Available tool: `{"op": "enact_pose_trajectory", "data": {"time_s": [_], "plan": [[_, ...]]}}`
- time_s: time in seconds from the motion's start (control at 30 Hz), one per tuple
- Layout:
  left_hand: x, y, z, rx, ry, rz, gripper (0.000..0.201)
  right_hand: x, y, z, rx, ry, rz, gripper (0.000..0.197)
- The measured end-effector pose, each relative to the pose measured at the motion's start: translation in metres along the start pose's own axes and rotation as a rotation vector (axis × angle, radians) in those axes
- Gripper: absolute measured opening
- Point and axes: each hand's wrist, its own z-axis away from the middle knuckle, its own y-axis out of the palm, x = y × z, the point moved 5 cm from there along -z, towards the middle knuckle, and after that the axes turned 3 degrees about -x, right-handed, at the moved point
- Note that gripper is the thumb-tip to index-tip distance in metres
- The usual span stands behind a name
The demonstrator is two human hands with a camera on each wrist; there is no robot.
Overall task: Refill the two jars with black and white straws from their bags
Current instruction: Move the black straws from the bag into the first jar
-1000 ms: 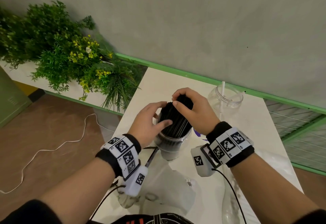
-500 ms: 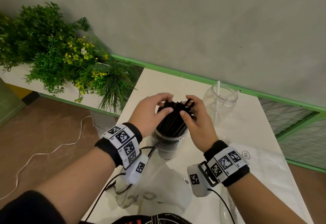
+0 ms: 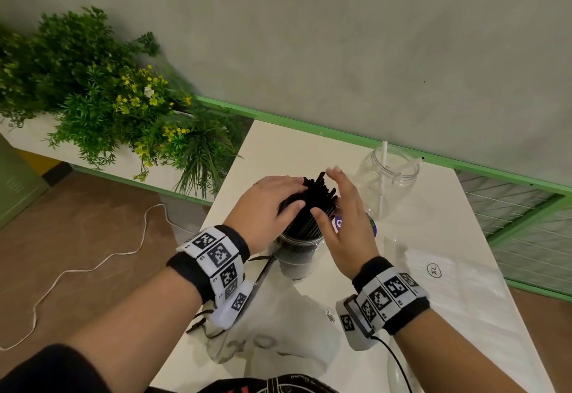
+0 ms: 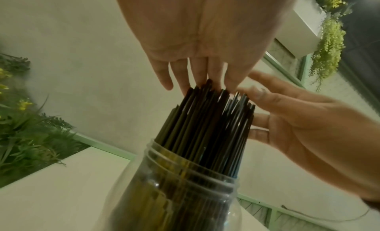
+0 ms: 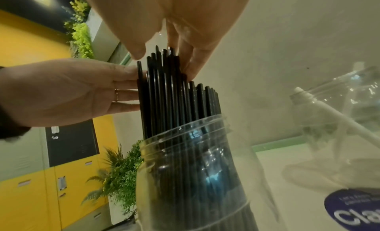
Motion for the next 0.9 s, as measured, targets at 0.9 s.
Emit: {"op": "enact_pose_trajectory", "data": {"time_s": [0.9], "plan": [[0.031, 0.018, 0.034, 0.136, -0.088, -0.087, 0.063, 0.002, 0.039, -0.006, 0.097, -0.403, 0.282, 0.039]]}}
